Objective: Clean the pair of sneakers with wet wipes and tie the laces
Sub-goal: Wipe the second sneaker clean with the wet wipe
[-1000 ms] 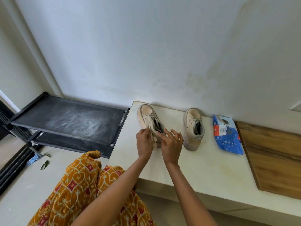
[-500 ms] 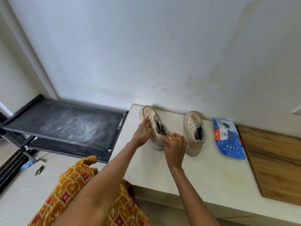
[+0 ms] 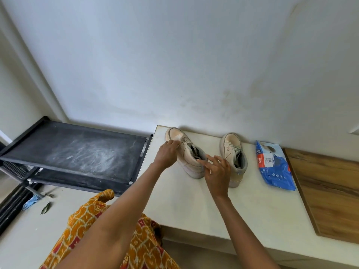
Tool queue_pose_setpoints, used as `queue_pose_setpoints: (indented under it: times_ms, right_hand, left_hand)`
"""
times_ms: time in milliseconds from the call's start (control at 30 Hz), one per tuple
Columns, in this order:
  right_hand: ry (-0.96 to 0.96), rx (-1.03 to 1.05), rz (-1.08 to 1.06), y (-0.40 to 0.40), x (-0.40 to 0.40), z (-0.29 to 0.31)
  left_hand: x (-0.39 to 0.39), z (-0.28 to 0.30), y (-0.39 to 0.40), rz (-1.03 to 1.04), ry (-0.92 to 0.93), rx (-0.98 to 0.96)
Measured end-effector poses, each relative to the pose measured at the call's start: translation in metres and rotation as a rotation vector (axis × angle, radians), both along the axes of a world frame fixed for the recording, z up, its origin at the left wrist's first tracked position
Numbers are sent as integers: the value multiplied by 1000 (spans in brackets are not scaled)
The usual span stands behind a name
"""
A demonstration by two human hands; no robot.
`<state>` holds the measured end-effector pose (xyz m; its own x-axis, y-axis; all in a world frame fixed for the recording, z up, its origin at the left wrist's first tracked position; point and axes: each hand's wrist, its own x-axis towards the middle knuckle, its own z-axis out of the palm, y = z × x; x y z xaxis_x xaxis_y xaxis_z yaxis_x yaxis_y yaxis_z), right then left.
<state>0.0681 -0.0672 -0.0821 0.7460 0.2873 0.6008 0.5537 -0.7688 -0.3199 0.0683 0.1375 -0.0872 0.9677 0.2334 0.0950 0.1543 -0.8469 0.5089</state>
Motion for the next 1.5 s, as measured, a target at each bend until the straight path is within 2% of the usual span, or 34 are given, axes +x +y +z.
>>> queue_pose_setpoints:
  times_ms: [200,300,467,533,600,700,867,933,1033,1167,1233,1367,1500]
  right_hand:
    - [157,13,-102,-4,19,16]
    - [158,-17,-141,9,11,18]
    - [285,-42,-299,35,-17,-5]
    - [325,-48,-312,41,-20,-11]
    - [370,-66,-308,42,-15,-10]
    - [370,-31,-303,39,-7,-7]
    - [386,81,-268,36,11,-9]
    - [418,126,-195,32,19,-11]
    - [476,143,-44,23,32,-8]
    - [612,76,141,11,54,7]
    - [658,48,183,8,60,11]
    - [637,53,156,12,60,10]
    - [625,28,113,13,56,15]
  left_hand:
    - [-15,-15,-7,-76,-108,156]
    - [-17,-13,2,-40,-182,187]
    - [-7,-4,10,97,-80,4]
    - [2,2,6,156,-93,-48]
    - [6,3,2,257,-118,-179]
    - [10,8,-11,381,-117,-481]
    - [23,18,-42,319,-320,-651]
    - [27,16,-40,311,-368,-637]
    - [24,6,-26,227,-320,-451]
    - [3,-12,-2,39,-401,172]
    - [-15,-19,3,-22,-348,371]
    - [-44,-38,26,-27,-269,576]
    - [-50,-30,48,6,-78,685]
